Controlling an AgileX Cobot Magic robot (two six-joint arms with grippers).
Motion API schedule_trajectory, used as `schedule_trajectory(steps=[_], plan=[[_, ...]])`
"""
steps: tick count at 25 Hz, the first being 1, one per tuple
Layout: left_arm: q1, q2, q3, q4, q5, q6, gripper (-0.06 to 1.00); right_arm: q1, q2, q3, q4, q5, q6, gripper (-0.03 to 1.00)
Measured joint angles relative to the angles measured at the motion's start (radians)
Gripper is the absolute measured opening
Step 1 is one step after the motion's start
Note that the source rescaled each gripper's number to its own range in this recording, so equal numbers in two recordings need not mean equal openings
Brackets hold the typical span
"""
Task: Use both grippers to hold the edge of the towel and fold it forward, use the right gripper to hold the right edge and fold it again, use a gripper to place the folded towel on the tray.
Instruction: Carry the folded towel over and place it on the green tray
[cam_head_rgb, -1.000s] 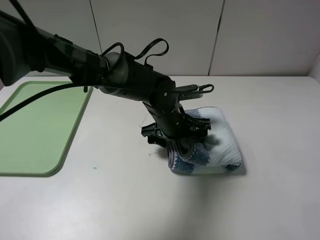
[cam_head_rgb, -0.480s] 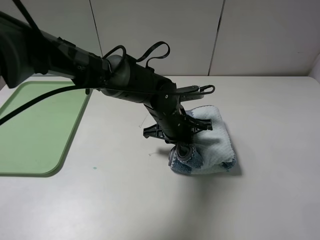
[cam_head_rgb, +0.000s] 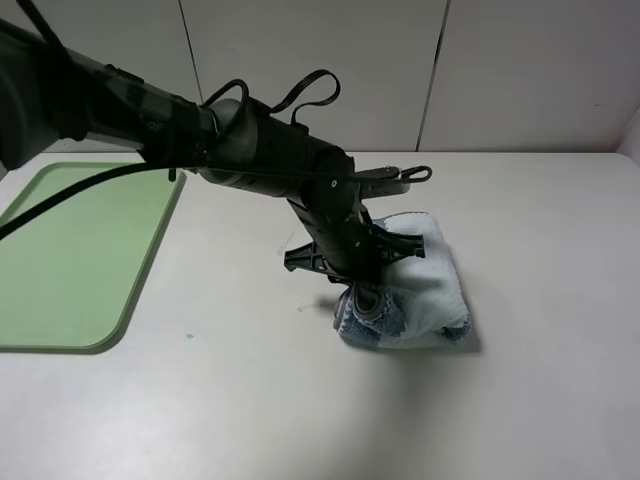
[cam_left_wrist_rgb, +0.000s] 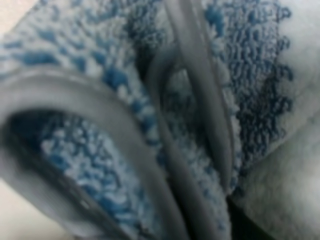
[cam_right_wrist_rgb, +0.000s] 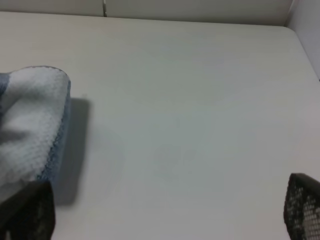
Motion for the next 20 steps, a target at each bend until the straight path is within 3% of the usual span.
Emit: schedule_trajectory(steps=[14,20], plan=[[0.025,-0.162,-0.014,0.195,0.227,0.011,0.17,0.0,0.0,0.001,0.0,0.0,0.0,1.0],[0.081,-0.225,-0.014,0.211,0.288,0.094,0.17,0.0,0.0,0.001,0.0,0.0,0.0,1.0]])
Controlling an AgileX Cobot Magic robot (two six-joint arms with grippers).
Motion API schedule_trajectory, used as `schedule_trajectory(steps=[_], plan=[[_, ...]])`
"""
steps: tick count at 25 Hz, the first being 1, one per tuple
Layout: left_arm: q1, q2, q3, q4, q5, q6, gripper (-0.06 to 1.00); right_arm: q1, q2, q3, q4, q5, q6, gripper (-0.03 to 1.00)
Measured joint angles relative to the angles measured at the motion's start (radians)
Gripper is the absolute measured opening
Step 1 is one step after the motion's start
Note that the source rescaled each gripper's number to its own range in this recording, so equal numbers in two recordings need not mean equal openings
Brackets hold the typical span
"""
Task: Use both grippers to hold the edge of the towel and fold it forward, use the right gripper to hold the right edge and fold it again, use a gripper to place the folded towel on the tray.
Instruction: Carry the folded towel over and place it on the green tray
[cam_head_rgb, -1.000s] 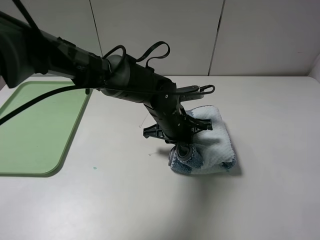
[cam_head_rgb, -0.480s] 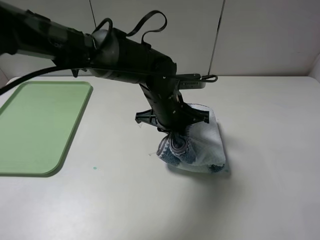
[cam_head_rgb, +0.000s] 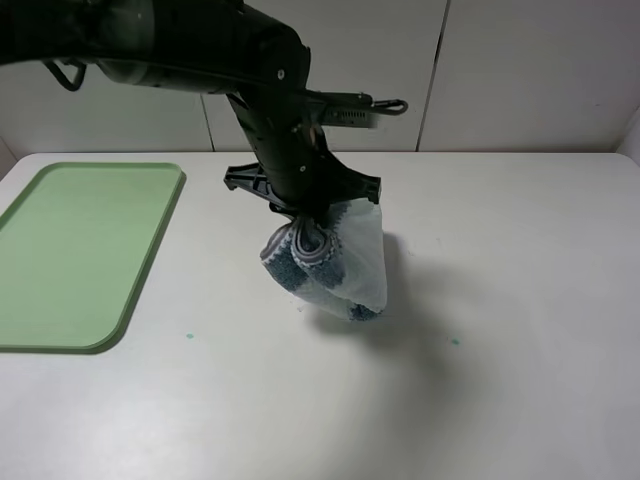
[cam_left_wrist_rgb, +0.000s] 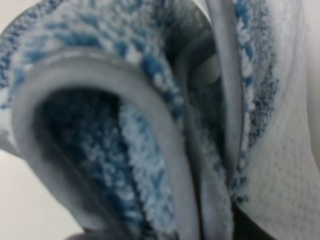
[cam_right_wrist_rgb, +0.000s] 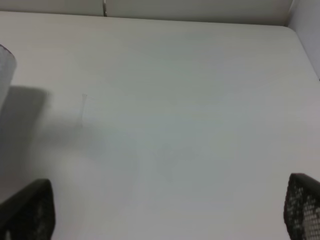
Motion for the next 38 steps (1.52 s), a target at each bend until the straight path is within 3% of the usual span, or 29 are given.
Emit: schedule_trajectory(steps=[9,19,27,38], plan=[[0.125,-0.11,0.119,-0.001,0.003,0.066,0.17,0.0,0.0,0.0,0.0,0.0,0.0,1.0],[0.334,-0.257,0.25,-0.001,-0.004,0.163,0.17,0.0,0.0,0.0,0.0,0.0,0.0,1.0],[0.507,-0.275,0.28,-0.05,-0.002,0.356,0.17,0.0,0.0,0.0,0.0,0.0,0.0,1.0],[0.746,-0.275,0.283,-0.194,-0.009,0.656,0.17,0.0,0.0,0.0,0.0,0.0,0.0,1.0]])
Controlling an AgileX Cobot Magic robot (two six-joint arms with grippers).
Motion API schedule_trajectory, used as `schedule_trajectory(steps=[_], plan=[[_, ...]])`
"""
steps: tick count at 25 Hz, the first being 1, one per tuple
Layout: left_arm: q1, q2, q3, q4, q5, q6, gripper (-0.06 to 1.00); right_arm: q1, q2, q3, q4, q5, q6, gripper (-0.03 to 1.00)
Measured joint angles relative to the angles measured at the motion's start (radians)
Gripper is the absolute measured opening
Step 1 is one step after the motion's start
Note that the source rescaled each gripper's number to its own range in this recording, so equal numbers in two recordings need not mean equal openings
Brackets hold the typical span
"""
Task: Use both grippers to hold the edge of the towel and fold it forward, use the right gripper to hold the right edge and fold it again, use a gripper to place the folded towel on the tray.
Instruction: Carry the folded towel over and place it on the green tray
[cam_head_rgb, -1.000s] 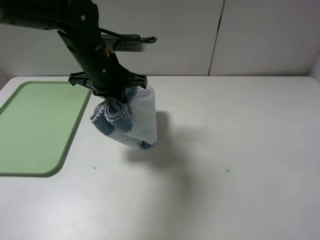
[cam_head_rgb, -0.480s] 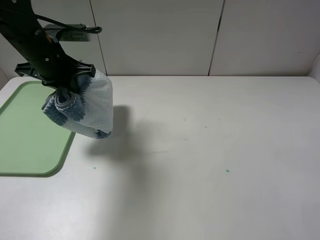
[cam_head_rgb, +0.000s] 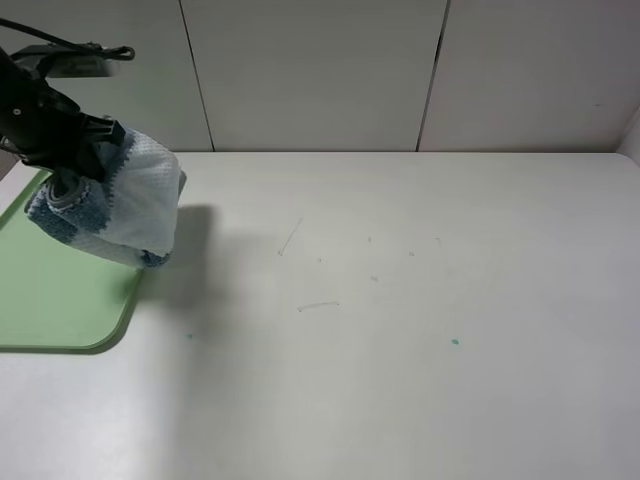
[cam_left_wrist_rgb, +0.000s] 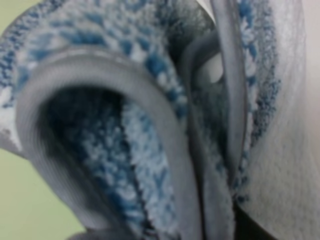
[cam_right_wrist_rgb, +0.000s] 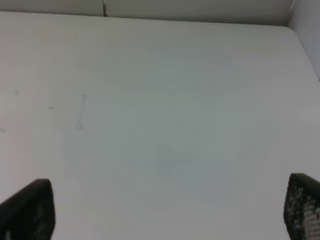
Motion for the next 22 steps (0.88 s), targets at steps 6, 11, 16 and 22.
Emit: schedule_trajectory(steps=[6,11,16,22], plan=[[0.096,0.007,0.053,-0.049,-0.073,0.091,0.17,0.0,0.0,0.0,0.0,0.0,0.0,1.0],[0.133,0.078,0.067,-0.058,-0.151,0.153,0.17,0.0,0.0,0.0,0.0,0.0,0.0,1.0],[0.135,0.143,0.068,-0.064,-0.209,0.174,0.17,0.0,0.0,0.0,0.0,0.0,0.0,1.0],[0.152,0.145,0.068,-0.064,-0.209,0.177,0.18,0.0,0.0,0.0,0.0,0.0,0.0,1.0]])
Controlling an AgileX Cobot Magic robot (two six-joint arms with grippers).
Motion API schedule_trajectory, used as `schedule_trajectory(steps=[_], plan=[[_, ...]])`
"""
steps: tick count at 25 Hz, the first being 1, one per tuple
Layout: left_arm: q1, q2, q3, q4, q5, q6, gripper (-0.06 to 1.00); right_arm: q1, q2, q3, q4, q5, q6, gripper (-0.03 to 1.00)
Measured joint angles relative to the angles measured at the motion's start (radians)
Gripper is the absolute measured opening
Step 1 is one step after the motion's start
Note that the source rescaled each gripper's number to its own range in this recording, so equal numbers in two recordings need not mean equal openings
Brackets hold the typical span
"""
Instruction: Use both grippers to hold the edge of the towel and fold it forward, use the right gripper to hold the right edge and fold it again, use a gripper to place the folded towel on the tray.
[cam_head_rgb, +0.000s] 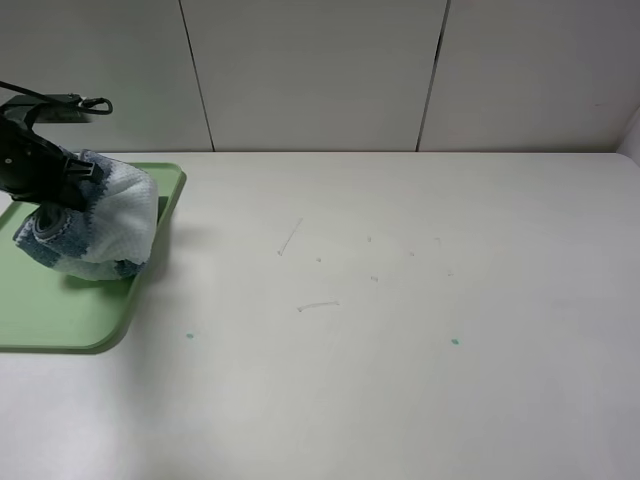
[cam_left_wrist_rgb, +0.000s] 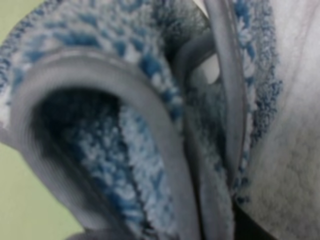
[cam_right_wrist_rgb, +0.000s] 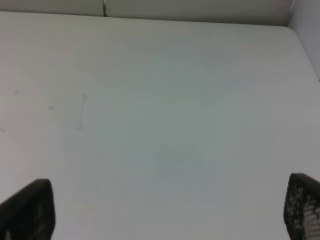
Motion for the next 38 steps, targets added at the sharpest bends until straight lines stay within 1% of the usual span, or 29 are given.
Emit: schedule_trajectory(steps=[2,3,4,5,6,7,9,13,24,31,38], plan=[[0.01,0.0,0.0,0.0,0.008,0.0,0.27,0.0,0.0,0.0,0.0,0.0,0.0,1.0],[0.017,0.0,0.0,0.0,0.016,0.0,0.36,0.0,0.0,0.0,0.0,0.0,0.0,1.0],[0.025,0.0,0.0,0.0,0.031,-0.005,0.5,0.0,0.0,0.0,0.0,0.0,0.0,1.0],[0.035,0.0,0.0,0.0,0.048,-0.015,0.67,0.0,0.0,0.0,0.0,0.0,0.0,1.0],[0.046,-0.001,0.0,0.0,0.063,-0.029,0.78,0.0,0.0,0.0,0.0,0.0,0.0,1.0],[0.055,-0.007,0.0,0.0,0.082,-0.038,0.87,0.0,0.0,0.0,0.0,0.0,0.0,1.0],[0.07,-0.02,0.0,0.002,0.101,-0.048,0.95,0.0,0.0,0.0,0.0,0.0,0.0,1.0],[0.073,-0.059,-0.023,0.03,0.127,-0.052,0.99,0.0,0.0,0.0,0.0,0.0,0.0,1.0],[0.073,-0.141,-0.052,0.04,0.243,-0.068,1.0,0.0,0.0,0.0,0.0,0.0,0.0,1.0],[0.073,-0.256,-0.052,0.041,0.388,-0.068,1.0,0.0,0.0,0.0,0.0,0.0,0.0,1.0],[0.073,-0.425,-0.052,0.05,0.531,-0.068,1.0,0.0,0.0,0.0,0.0,0.0,0.0,1.0]])
